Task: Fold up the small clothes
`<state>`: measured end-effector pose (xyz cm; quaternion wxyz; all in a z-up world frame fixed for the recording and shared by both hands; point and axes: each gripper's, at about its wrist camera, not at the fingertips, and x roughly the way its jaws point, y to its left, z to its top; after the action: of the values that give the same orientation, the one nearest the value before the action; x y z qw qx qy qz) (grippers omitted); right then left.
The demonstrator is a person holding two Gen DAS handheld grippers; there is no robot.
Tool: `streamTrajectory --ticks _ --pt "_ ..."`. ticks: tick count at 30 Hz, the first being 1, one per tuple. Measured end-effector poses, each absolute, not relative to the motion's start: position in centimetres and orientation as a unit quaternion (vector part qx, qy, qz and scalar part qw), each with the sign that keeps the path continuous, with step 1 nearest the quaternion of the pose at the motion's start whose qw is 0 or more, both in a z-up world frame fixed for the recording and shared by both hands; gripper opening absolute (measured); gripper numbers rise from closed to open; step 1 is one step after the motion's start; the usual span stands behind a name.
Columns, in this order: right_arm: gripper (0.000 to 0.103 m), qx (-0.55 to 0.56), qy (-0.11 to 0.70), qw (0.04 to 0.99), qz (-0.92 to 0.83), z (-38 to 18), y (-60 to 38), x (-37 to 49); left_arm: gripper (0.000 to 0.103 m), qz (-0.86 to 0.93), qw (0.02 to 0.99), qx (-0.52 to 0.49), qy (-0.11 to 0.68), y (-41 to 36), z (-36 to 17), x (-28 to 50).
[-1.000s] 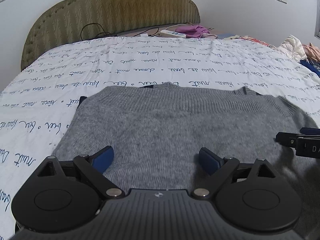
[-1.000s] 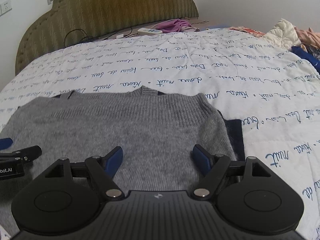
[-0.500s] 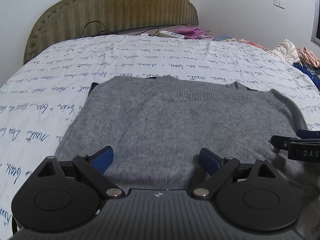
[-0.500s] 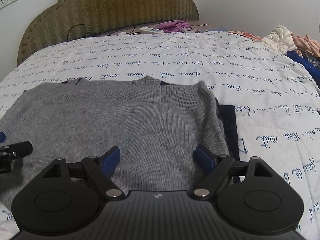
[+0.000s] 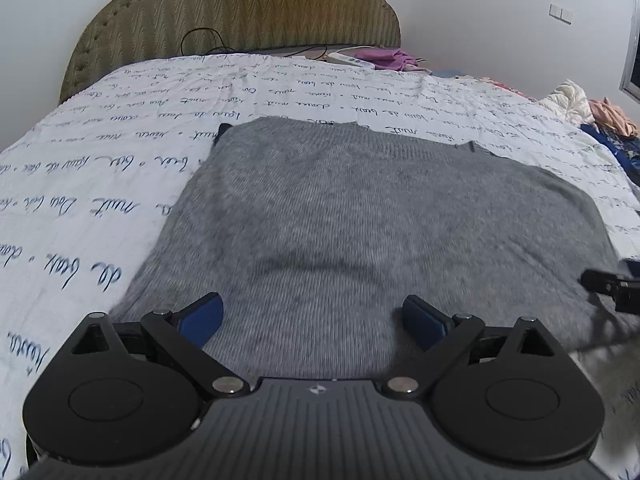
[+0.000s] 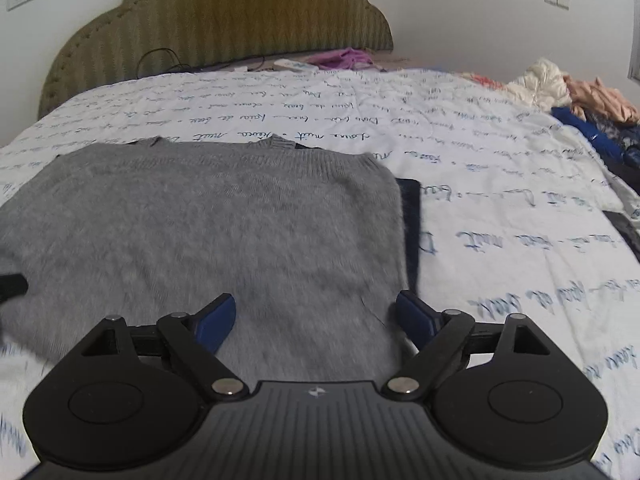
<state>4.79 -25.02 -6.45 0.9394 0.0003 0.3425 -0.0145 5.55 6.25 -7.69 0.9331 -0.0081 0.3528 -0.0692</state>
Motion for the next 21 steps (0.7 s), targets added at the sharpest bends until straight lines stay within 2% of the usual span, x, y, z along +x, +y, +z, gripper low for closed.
streamTrajectory --ticks 6,10,14,17,21 --pt "0.09 0.04 0.321 0.946 -0.011 -4.7 -25.9 1.8 0.098 -0.069 0.93 -0.016 0.36 6.3 -7.4 4.8" --pt "0.09 0.022 0.324 0.946 0.005 -4.6 -24.5 2.7 0.101 -0.066 0.93 0.005 0.361 5.5 -7.9 4.8" --pt "0.101 -0.013 0.371 0.928 0.025 -7.5 -23.1 3.8 0.103 -0.071 0.933 0.013 0.353 5.6 -8.5 4.6" --pt "0.101 0.017 0.368 0.929 0.029 -7.1 -23.9 3.7 0.098 -0.068 0.932 0.007 0.357 6.0 -7.7 4.2" --pt "0.101 0.017 0.33 0.943 0.038 -4.7 -23.8 3.0 0.103 -0.07 0.928 -0.024 0.366 7.5 -7.1 3.3"
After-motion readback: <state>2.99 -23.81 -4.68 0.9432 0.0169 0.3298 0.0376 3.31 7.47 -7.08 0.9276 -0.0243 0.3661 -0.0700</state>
